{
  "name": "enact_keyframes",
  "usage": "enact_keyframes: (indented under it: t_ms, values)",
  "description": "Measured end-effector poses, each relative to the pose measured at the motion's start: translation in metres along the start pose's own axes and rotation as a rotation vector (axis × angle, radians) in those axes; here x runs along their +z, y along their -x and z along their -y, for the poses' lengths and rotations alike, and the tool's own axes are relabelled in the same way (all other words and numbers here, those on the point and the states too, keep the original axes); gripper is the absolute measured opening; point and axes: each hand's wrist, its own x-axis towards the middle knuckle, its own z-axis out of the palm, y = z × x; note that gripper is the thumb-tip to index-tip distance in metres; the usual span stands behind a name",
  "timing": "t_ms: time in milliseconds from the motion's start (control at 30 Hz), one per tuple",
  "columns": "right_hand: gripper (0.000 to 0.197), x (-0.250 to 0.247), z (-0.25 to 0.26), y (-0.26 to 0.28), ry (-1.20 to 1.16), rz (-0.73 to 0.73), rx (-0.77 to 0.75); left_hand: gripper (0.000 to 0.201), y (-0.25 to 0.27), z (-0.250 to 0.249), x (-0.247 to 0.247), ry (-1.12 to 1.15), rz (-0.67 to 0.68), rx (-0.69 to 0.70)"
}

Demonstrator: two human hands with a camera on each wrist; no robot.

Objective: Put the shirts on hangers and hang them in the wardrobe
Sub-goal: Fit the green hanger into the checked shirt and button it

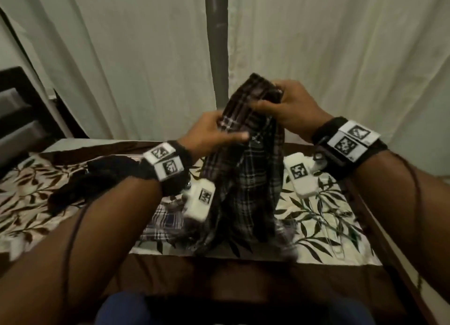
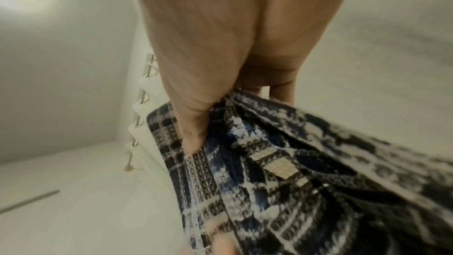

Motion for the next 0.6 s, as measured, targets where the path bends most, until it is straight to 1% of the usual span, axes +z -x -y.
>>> enact_keyframes:
  t_ms: [67, 100, 133, 167, 200, 233, 267, 333, 367, 400, 433, 467, 500, 533, 567, 600]
  values:
    - [0.024, -0.011, 0.005, 0.0, -0.142, -0.099, -0.027, 0.043, 0.028, 0.046, 0.007, -0.091, 0.119, -0.115]
    - [0.025, -0.018, 0.009, -0.001, -0.166, -0.135, -0.057, 0.04, 0.04, 0.066, 0.011, -0.142, 0.132, -0.157]
    - [0.02, -0.025, 0.012, -0.002, -0.156, -0.16, -0.079, 0.037, 0.049, 0.084, 0.013, -0.173, 0.105, -0.193]
    - [0.011, -0.032, 0.015, -0.001, -0.125, -0.168, -0.093, 0.037, 0.054, 0.097, 0.013, -0.188, 0.04, -0.226]
    - [0.007, -0.04, 0.016, 0.001, -0.078, -0.178, -0.096, 0.042, 0.055, 0.104, 0.009, -0.202, -0.038, -0.252]
    - [0.008, -0.048, 0.014, 0.003, -0.014, -0.19, -0.082, 0.044, 0.052, 0.106, -0.002, -0.246, -0.117, -0.264]
    - [0.013, -0.058, 0.008, 0.005, 0.071, -0.209, -0.046, 0.037, 0.047, 0.101, -0.017, -0.311, -0.189, -0.252]
    - [0.029, -0.075, -0.009, 0.009, 0.3, -0.235, 0.076, 0.016, 0.032, 0.07, -0.053, -0.466, -0.317, -0.163]
    - [0.036, -0.082, -0.016, 0.011, 0.382, -0.243, 0.143, 0.011, 0.021, 0.049, -0.072, -0.565, -0.381, -0.088]
    - [0.044, -0.088, -0.021, 0.011, 0.406, -0.278, 0.189, 0.014, 0.01, 0.023, -0.089, -0.682, -0.446, -0.014]
    - [0.052, -0.092, -0.021, 0.01, 0.375, -0.341, 0.199, 0.018, -0.001, -0.006, -0.1, -0.789, -0.519, 0.06]
    - [0.056, -0.096, -0.02, 0.006, 0.314, -0.427, 0.18, 0.02, -0.011, -0.034, -0.109, -0.858, -0.59, 0.129]
    - [0.054, -0.099, -0.014, 0.002, 0.252, -0.52, 0.139, 0.019, -0.02, -0.06, -0.112, -0.878, -0.62, 0.189]
    - [0.047, -0.103, -0.008, -0.002, 0.183, -0.594, 0.098, 0.022, -0.026, -0.081, -0.114, -0.849, -0.586, 0.23]
    - [0.037, -0.107, -0.001, -0.005, 0.117, -0.629, 0.066, 0.029, -0.029, -0.094, -0.114, -0.822, -0.508, 0.229]
    - [0.028, -0.111, 0.003, -0.008, 0.06, -0.635, 0.064, 0.035, -0.03, -0.1, -0.113, -0.803, -0.397, 0.175]
